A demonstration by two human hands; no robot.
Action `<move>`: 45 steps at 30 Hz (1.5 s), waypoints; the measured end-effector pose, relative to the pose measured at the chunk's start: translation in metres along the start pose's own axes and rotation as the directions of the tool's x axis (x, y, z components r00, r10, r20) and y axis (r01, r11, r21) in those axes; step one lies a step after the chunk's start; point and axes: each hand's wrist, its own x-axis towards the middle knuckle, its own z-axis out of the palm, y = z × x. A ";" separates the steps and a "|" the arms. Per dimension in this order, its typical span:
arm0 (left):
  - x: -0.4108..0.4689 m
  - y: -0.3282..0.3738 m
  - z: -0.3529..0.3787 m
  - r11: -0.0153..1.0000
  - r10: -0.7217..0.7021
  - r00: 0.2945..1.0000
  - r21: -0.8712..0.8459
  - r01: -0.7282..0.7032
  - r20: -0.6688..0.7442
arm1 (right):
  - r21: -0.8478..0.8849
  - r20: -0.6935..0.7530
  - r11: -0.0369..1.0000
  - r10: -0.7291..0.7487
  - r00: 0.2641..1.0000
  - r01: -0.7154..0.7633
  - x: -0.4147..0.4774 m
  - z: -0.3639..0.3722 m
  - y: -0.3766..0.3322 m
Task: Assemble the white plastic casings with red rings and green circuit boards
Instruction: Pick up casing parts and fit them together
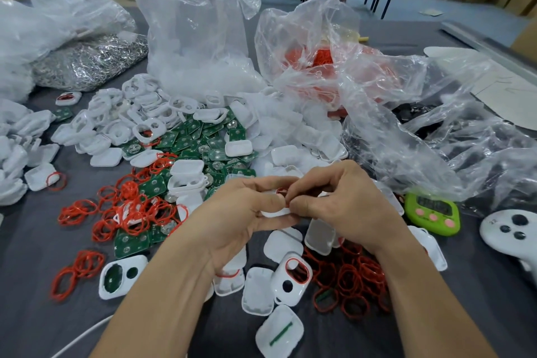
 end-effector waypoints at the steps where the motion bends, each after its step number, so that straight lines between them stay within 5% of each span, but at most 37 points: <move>1: -0.001 0.000 0.000 1.000 0.010 1.000 0.012 -0.010 0.002 | -0.009 -0.009 1.000 -0.007 1.000 0.007 0.000 0.002 0.000; 13: -0.007 0.002 -0.007 0.971 0.042 0.998 0.233 -0.052 0.050 | -0.016 -0.029 1.000 -0.008 1.000 0.008 -0.004 0.015 0.003; 23: -0.004 0.004 -0.004 0.966 0.048 0.985 0.260 -0.003 -0.167 | -0.015 -0.083 1.000 -0.028 0.996 0.027 -0.003 0.028 0.004; 37: -0.006 0.004 -0.009 0.943 0.060 0.997 0.330 -0.040 -0.052 | -0.133 -0.241 0.987 -0.117 0.963 0.087 -0.008 0.041 0.004; 45: -0.007 0.005 -0.004 0.959 0.094 0.995 0.268 -0.096 0.020 | -0.001 -0.329 0.998 -0.060 0.942 0.064 -0.004 0.036 0.001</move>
